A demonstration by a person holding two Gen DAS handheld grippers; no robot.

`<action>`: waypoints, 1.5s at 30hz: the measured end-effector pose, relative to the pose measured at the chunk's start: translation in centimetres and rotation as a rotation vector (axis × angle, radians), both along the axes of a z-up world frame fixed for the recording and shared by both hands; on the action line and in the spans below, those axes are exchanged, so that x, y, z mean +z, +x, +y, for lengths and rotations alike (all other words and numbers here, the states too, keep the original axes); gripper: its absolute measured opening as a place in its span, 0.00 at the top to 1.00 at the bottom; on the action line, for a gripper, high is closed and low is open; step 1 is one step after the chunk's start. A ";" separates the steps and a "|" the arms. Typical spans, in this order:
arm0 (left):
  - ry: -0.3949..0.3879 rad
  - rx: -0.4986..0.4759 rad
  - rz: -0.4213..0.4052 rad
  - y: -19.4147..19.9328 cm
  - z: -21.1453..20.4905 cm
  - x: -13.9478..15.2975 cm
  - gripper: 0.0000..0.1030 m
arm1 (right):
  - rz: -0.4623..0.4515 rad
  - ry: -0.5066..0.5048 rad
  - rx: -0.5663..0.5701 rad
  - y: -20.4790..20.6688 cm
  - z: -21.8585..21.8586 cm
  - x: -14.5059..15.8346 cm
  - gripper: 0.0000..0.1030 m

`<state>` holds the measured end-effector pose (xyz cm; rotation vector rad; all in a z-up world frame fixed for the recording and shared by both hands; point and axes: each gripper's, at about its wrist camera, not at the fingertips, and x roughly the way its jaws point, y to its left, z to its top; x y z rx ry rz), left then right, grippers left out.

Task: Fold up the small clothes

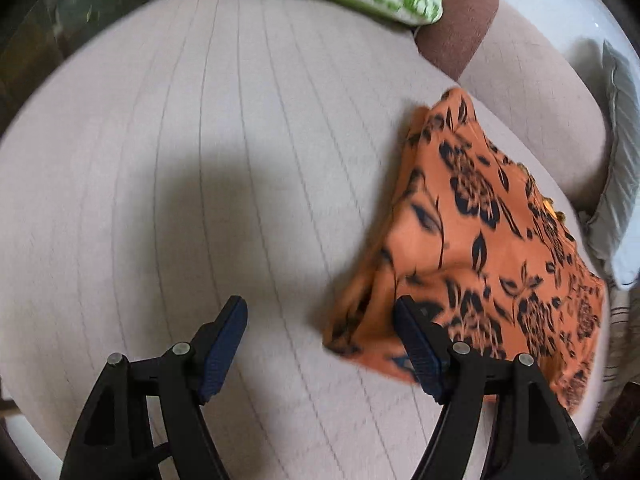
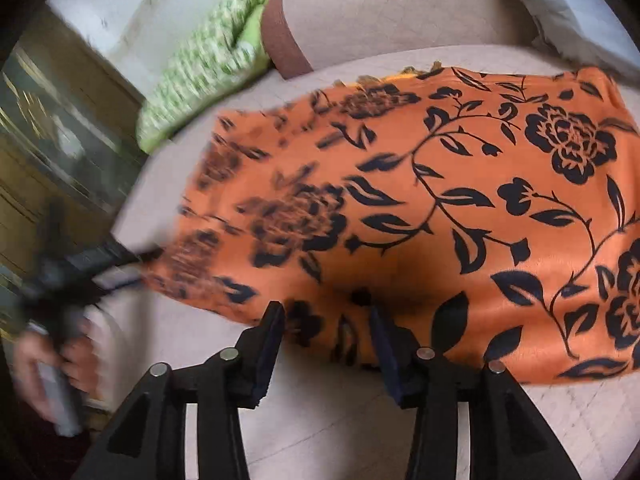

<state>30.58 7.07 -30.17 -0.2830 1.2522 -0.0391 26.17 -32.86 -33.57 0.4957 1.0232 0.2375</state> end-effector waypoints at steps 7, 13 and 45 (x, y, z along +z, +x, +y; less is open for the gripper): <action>-0.185 -0.011 0.083 -4.5 -1.2 -1.0 0.23 | 0.031 0.421 -0.370 -6.9 -9.3 -0.7 0.42; -0.241 0.010 0.102 -5.7 -3.1 -1.7 0.19 | 0.071 0.533 -0.646 -12.8 -14.7 -2.6 0.38; -0.321 0.055 -0.146 0.9 -5.0 -0.5 0.83 | -0.114 0.165 -0.699 -6.4 -13.7 -0.7 0.87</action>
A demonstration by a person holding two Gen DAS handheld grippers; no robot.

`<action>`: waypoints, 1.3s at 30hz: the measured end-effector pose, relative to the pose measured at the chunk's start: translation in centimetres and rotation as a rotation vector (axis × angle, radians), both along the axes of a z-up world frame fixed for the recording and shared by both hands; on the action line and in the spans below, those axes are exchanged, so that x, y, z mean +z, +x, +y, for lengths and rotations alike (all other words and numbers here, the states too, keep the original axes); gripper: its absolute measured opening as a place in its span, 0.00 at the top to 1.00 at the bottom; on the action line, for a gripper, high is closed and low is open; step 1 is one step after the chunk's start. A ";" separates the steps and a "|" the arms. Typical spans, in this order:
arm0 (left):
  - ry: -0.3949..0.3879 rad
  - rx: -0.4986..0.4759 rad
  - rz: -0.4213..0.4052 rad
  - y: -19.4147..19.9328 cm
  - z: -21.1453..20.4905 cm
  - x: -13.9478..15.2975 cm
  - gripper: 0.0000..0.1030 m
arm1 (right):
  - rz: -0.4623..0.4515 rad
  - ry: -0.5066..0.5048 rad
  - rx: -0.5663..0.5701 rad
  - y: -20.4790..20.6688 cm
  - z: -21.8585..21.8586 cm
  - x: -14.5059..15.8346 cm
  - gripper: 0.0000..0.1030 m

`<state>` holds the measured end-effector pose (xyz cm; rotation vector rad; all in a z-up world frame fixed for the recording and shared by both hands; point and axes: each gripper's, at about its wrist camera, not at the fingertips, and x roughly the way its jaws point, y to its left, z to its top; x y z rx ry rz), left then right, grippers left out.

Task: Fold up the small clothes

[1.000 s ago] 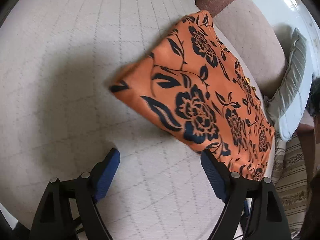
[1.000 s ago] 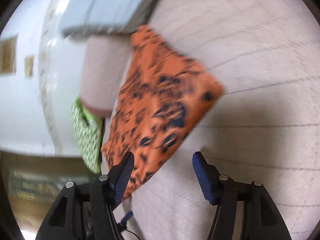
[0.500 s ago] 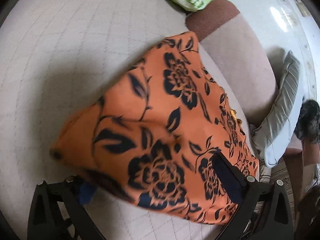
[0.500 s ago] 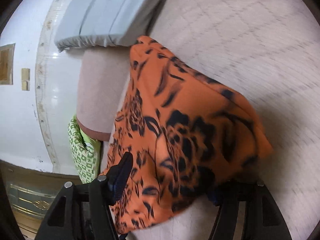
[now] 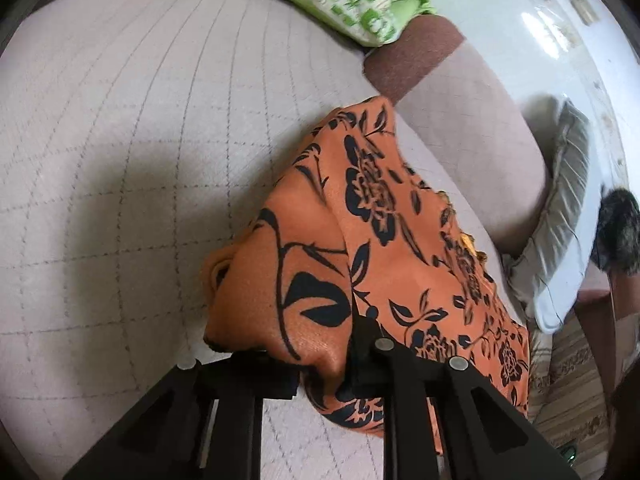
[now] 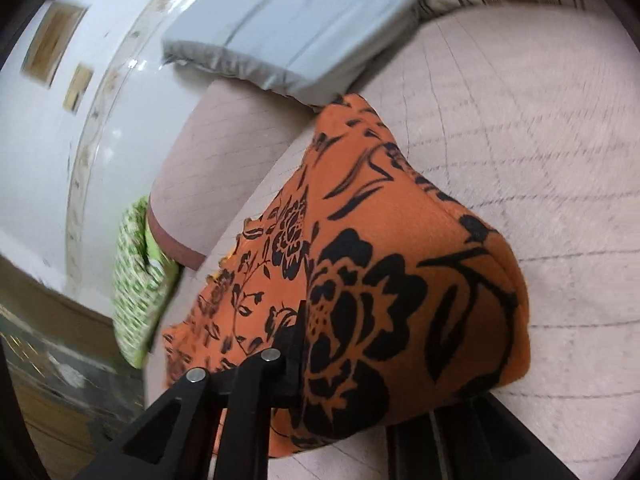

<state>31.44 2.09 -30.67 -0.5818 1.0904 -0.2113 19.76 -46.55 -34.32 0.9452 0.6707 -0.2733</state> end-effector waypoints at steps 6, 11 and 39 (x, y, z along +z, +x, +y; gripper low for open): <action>-0.004 -0.025 0.002 -4.6 2.5 1.3 0.83 | 0.007 -0.043 0.044 -4.3 1.4 1.4 0.87; 0.022 -0.084 0.020 -10.6 4.3 0.8 0.82 | 0.013 -0.069 0.049 -9.5 1.8 2.5 0.87; 0.049 -0.108 -0.149 -11.0 2.5 1.2 0.80 | 0.077 0.068 0.350 0.5 13.2 -2.0 0.71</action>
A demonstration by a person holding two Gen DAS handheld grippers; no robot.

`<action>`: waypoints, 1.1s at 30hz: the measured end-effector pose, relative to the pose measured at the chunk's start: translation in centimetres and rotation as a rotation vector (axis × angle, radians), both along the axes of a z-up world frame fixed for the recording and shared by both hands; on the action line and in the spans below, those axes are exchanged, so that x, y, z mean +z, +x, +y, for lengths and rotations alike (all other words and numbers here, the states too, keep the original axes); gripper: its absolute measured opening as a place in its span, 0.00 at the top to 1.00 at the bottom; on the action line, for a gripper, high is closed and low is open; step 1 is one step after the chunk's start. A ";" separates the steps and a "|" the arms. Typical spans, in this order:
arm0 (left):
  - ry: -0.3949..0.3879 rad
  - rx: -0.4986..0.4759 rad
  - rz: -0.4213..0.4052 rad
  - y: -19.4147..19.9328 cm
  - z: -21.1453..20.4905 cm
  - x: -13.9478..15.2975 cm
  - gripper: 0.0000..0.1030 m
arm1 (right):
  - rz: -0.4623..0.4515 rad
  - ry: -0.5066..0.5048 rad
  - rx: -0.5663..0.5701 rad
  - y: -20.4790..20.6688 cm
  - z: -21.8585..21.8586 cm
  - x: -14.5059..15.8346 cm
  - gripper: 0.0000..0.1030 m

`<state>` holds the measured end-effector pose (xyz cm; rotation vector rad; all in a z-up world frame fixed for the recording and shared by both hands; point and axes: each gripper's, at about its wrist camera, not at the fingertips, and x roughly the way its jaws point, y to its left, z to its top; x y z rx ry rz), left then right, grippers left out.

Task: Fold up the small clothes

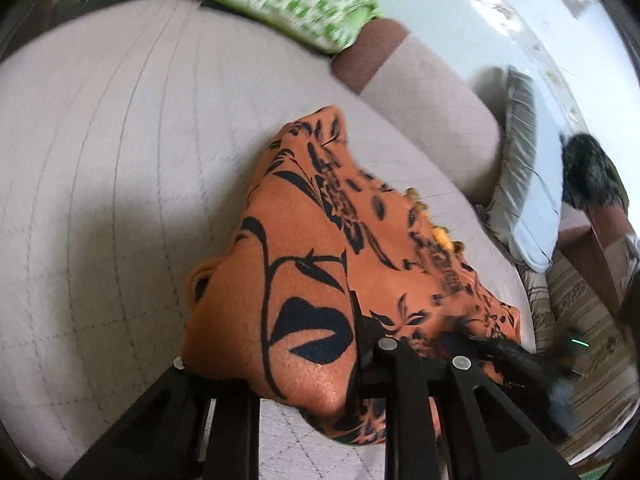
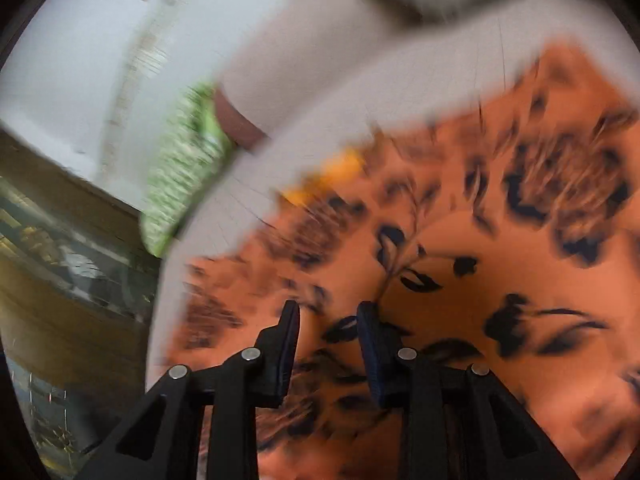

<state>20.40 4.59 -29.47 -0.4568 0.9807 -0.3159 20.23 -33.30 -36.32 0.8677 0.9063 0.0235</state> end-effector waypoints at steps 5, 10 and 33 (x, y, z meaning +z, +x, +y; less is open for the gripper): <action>0.086 -0.067 -0.131 -1.3 -2.3 3.6 0.80 | 0.027 0.112 0.018 -0.6 -0.7 0.3 0.70; 0.147 -0.158 -0.245 -3.2 -6.0 7.3 0.80 | 0.040 0.240 -0.053 -4.4 -5.9 1.0 0.70; 0.356 -0.650 -0.170 -10.0 -30.7 2.6 0.81 | -0.046 0.777 -0.080 -6.1 -23.3 -4.2 0.22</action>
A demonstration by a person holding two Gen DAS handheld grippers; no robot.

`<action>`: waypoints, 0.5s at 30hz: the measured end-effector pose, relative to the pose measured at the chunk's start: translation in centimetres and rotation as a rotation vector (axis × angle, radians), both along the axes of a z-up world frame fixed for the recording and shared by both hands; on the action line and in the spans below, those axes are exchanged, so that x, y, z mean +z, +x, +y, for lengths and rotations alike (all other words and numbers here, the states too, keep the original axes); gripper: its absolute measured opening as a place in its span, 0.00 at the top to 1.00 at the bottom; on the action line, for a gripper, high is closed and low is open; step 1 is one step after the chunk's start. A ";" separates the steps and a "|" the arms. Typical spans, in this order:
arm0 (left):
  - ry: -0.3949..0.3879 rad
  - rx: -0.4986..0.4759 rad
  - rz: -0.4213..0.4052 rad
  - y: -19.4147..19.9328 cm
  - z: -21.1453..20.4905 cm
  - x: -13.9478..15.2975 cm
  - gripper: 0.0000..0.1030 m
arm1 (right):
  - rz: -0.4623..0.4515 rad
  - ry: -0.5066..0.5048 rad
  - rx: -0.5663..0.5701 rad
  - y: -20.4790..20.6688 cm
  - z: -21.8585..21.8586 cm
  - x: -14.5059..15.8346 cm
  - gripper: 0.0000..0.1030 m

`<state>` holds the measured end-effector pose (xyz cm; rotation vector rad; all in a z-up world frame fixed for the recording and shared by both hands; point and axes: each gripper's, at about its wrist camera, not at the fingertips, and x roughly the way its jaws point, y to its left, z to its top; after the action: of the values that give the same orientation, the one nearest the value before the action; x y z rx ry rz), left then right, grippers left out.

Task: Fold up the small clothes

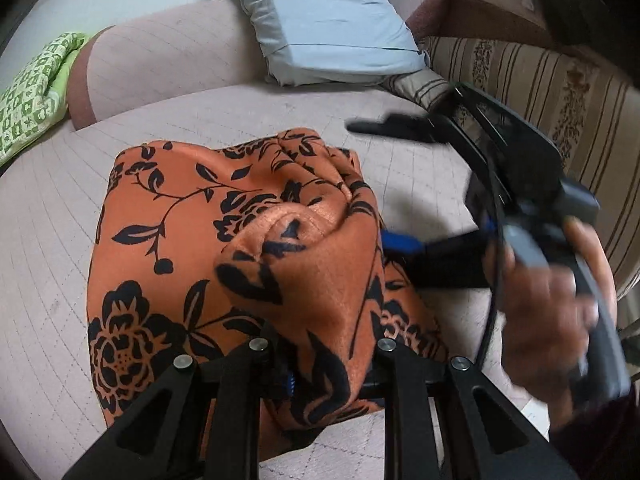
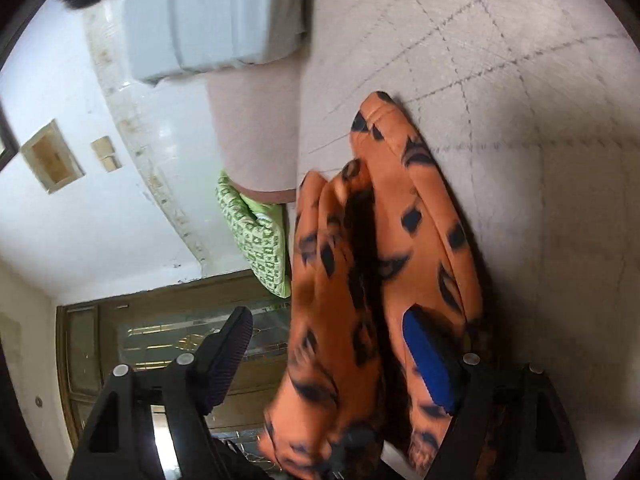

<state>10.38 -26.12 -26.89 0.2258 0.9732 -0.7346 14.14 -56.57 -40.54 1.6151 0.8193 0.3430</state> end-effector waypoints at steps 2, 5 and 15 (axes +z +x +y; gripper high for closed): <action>-0.003 -0.005 -0.001 0.0 0.1 0.2 0.81 | -0.016 0.004 0.019 1.2 0.2 0.1 0.22; 0.013 -0.020 -0.019 -0.3 -0.6 0.5 0.81 | -0.027 -0.050 0.050 2.9 0.6 0.9 0.22; -0.099 -0.073 -0.065 -0.6 -1.3 3.6 0.81 | -0.173 -0.380 0.027 4.0 0.4 7.4 0.82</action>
<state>9.80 -27.42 -23.33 0.1983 0.8676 -0.8352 18.09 -56.19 -33.13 1.2041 0.7248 0.3199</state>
